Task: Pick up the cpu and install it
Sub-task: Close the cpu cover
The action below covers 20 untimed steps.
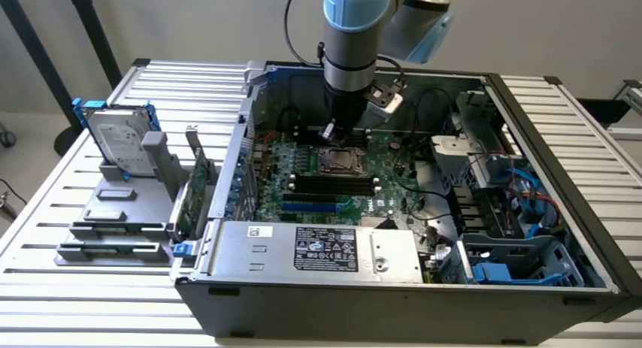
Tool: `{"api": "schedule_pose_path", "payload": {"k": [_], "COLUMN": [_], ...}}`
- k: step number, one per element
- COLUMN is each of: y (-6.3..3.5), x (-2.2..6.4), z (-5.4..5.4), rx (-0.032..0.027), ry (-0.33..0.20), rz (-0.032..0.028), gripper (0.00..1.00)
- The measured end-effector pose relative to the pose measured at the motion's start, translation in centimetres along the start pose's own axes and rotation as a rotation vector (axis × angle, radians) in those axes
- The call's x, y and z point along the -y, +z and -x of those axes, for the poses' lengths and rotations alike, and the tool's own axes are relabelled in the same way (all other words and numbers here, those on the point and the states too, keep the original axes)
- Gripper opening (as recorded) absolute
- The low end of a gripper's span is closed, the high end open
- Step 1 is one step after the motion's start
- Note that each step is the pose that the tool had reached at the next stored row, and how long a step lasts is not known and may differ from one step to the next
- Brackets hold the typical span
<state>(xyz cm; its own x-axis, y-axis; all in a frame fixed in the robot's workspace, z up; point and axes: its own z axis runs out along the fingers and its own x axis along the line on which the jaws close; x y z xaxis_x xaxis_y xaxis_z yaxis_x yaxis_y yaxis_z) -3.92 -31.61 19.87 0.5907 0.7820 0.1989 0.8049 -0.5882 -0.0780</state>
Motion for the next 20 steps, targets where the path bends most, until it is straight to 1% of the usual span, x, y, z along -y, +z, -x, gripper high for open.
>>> {"api": "schedule_pose_path", "payload": {"k": [9,15,20], "y": [0.20,0.19,-0.07], "x": [-0.75,-0.79,-0.81], "z": [-0.50,-0.55,-0.56], "rx": [0.0000,0.0005,0.0016], "ry": [0.006,0.009,0.010], "rz": [0.0010,0.0000,-0.0015], "gripper": [0.11,0.11,0.11]}}
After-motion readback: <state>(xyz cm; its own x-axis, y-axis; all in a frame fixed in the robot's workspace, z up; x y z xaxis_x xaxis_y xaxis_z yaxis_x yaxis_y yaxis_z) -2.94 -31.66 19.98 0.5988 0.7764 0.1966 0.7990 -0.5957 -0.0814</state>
